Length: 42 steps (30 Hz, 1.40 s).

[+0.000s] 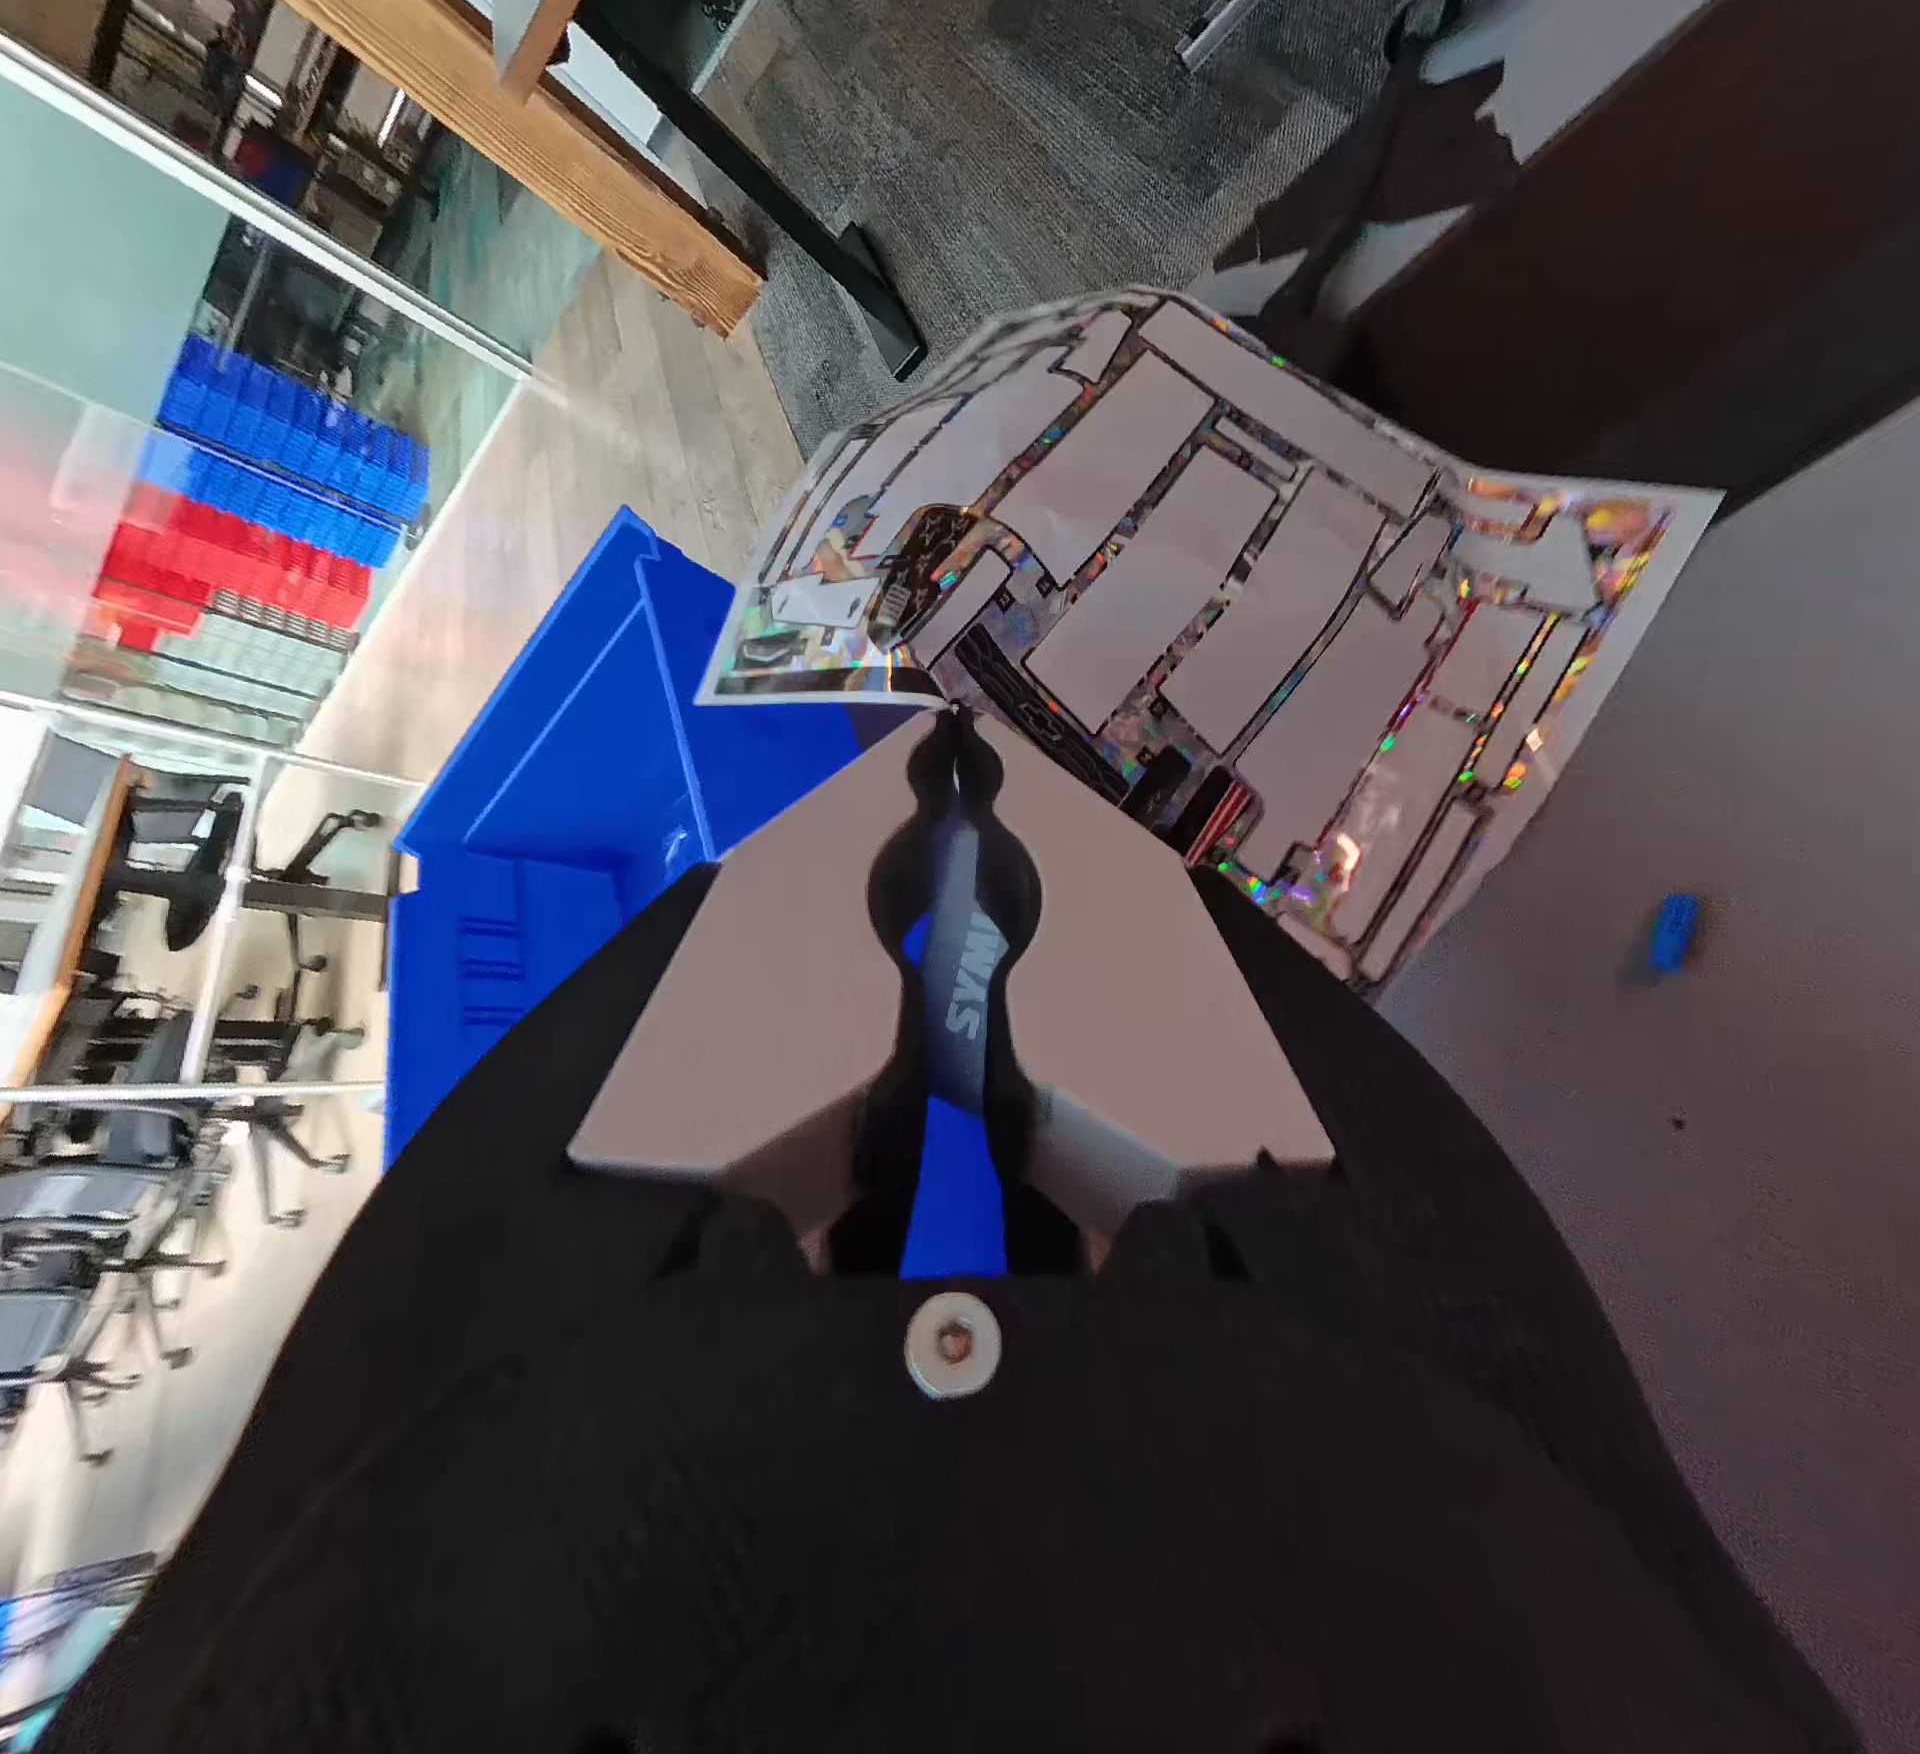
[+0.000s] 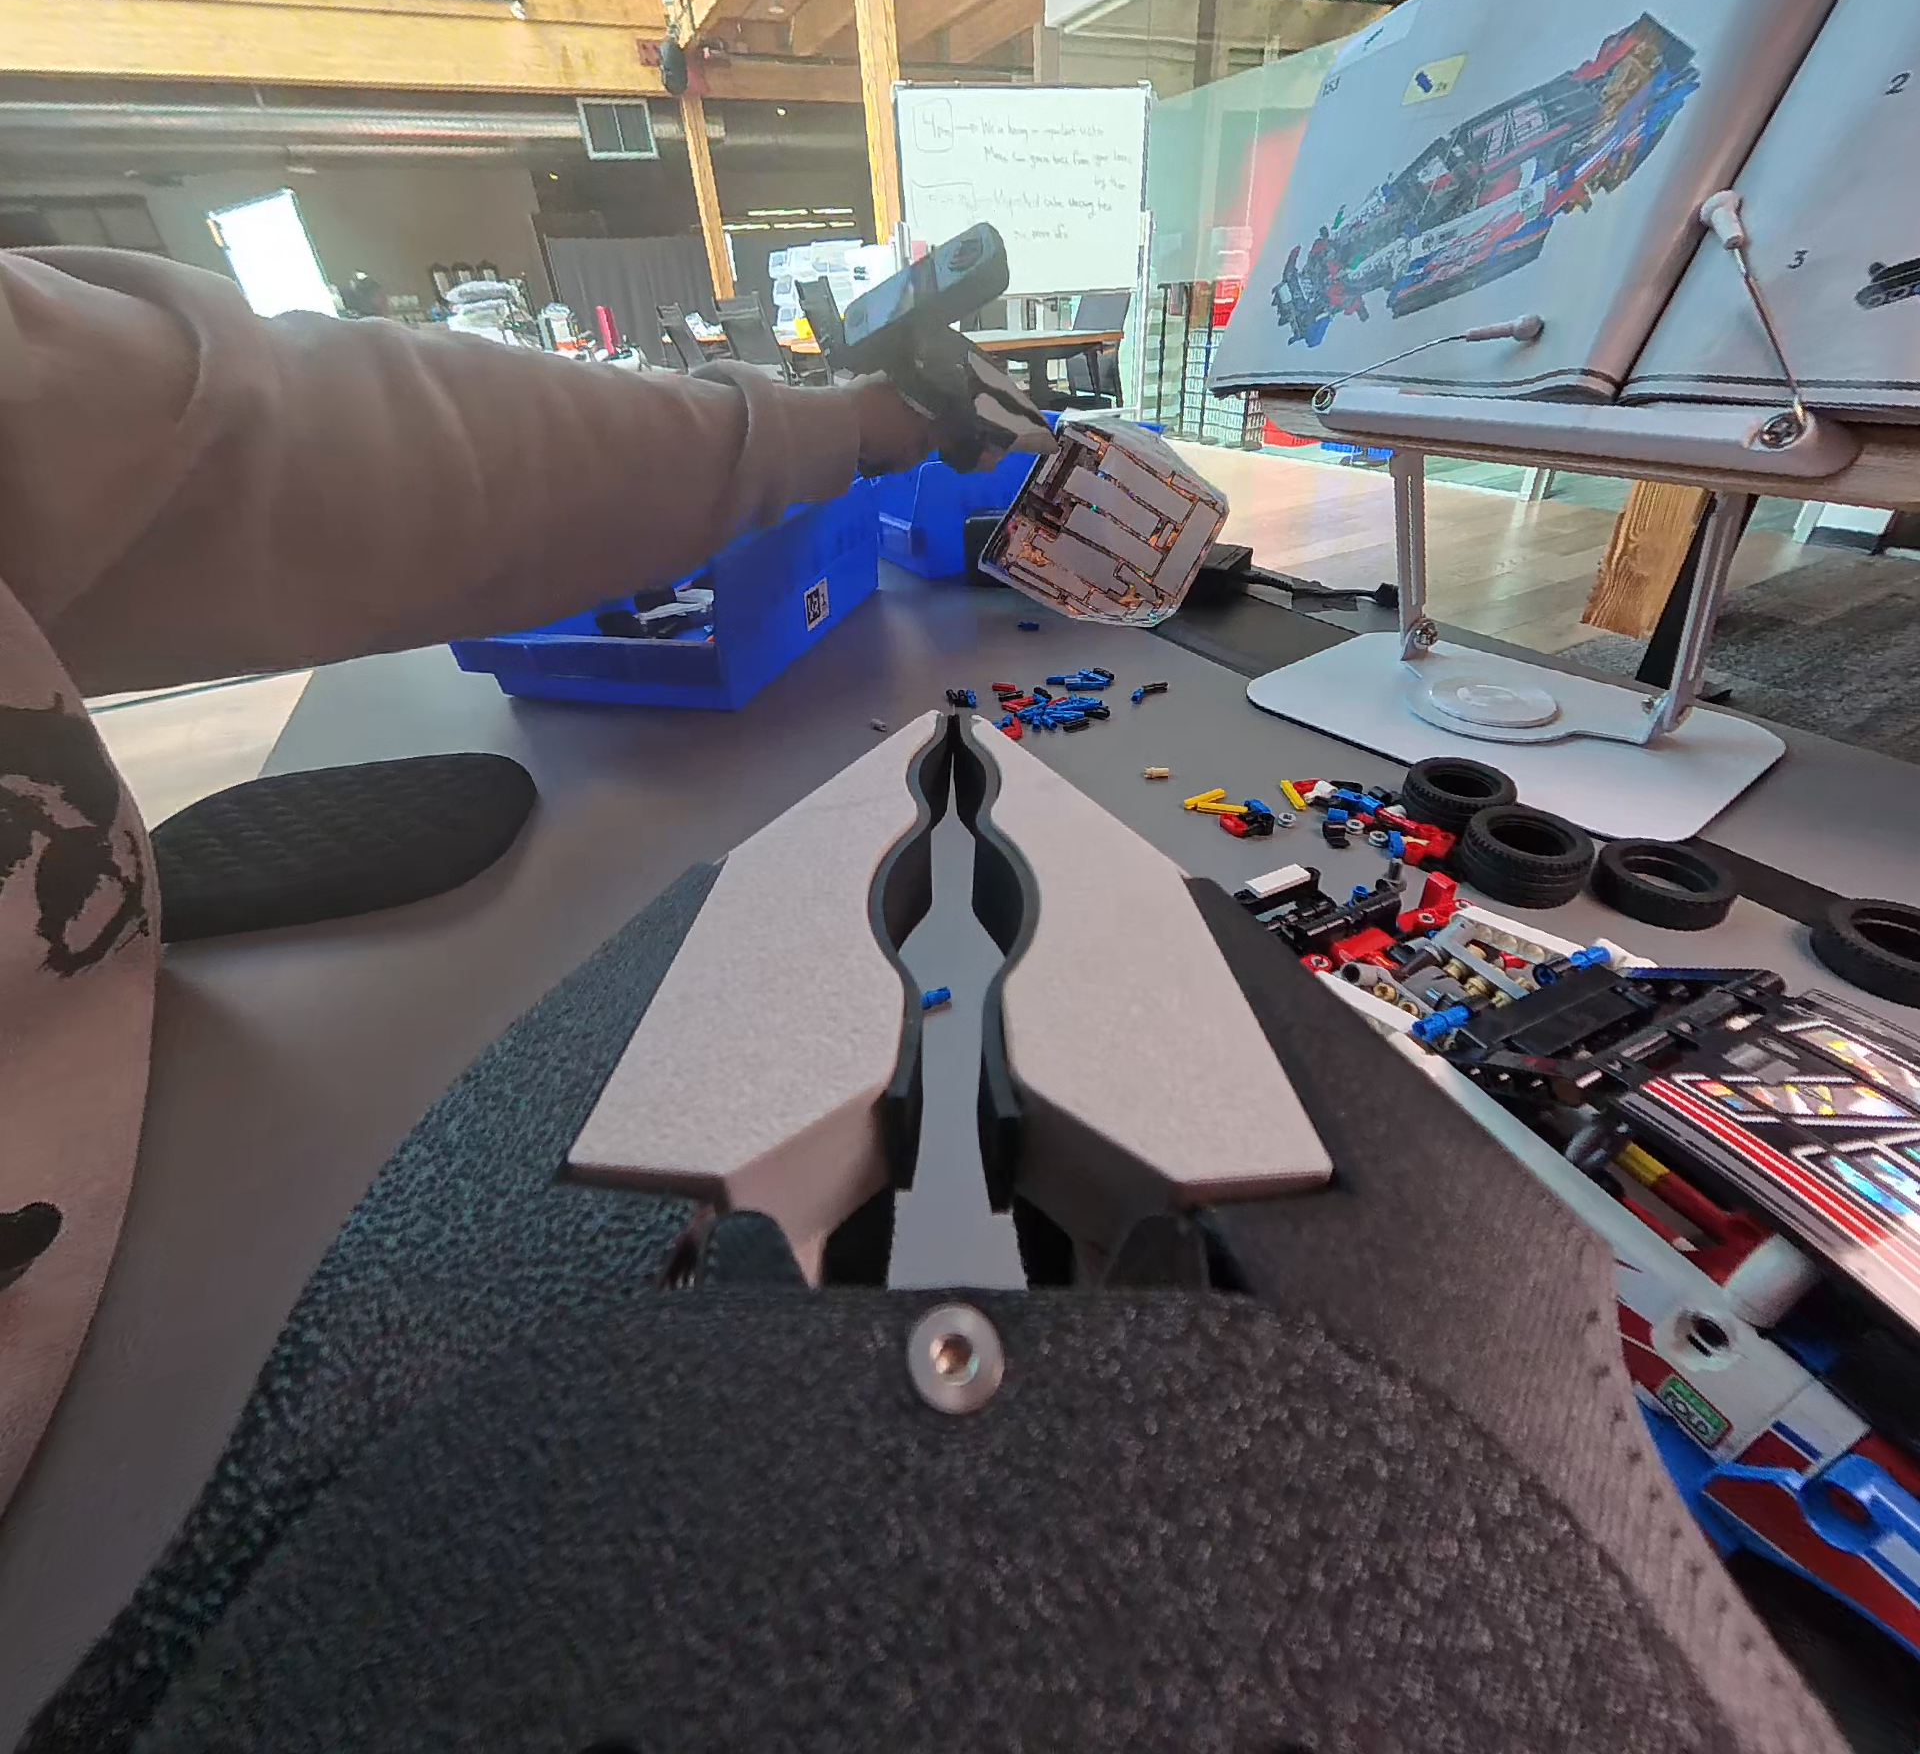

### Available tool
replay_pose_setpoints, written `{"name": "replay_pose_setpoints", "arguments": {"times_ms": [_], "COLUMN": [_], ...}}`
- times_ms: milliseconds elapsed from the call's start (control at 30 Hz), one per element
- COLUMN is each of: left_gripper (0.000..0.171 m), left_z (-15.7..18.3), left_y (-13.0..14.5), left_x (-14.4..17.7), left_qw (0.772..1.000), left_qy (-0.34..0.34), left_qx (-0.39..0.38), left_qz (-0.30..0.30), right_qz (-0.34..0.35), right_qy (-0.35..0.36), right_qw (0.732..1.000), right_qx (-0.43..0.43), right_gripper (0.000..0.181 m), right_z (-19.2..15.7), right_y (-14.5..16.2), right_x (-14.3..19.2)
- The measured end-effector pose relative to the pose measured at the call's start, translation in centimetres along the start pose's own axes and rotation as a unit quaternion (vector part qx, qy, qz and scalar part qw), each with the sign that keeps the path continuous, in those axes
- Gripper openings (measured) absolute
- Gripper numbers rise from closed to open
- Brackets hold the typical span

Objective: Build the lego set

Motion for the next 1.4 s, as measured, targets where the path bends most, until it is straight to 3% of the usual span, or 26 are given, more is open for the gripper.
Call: {"name": "replay_pose_setpoints", "arguments": {"times_ms": [167,367,567,633,800,867,1033,1200,1400], "left_gripper": [0.000,0.000,0.000,0.000,0.000,0.000,0.000,0.000,0.000], "left_z": [3.2,4.9,8.5,9.2,10.2,10.5,9.5,7.6,4.3], "left_y": [1.8,2.6,3.0,2.7,0.2,-1.6,-5.6,-8.1,-10.1], "left_x": [-0.3,0.4,1.2,1.2,0.9,1.1,2.9,5.4,7.8], "left_qw": [0.973,0.964,0.956,0.956,0.974,0.969,0.945,0.933,0.943], "left_qy": [-0.009,0.025,0.152,0.164,0.200,0.246,0.319,0.344,0.311], "left_qx": [-0.226,-0.264,-0.243,-0.234,-0.094,-0.017,0.059,0.072,0.072], "left_qz": [-0.039,-0.036,-0.064,-0.065,-0.058,-0.036,0.042,0.080,0.091], "right_qz": [0.003,0.003,0.004,0.004,0.005,0.006,0.012,0.011,0.008], "right_qy": [0.002,0.000,-0.001,-0.002,-0.004,-0.006,-0.008,-0.013,-0.018], "right_qw": [1.000,1.000,1.000,1.000,1.000,1.000,1.000,0.999,0.999], "right_qx": [-0.005,-0.005,-0.003,-0.003,-0.007,-0.012,-0.022,-0.029,-0.030], "right_gripper": [0.000,0.000,0.000,0.000,0.000,0.000,0.000,0.000,0.000], "right_z": [0.3,0.3,0.1,0.1,0.1,0.1,0.3,0.4,0.3], "right_y": [0.1,0.2,0.1,0.0,0.0,0.0,-0.2,0.0,0.2], "right_x": [0.1,0.0,0.0,0.0,0.0,0.1,0.2,0.2,0.2]}}
Point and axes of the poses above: each gripper's, where its closed fingertips meet, x back along the fingers, y out of its underside, z = x × y across the jaws, the point moved 2 cm from there along x, back along the fingers, and after that the axes turned 2 degrees about y, right-handed, at the moved point
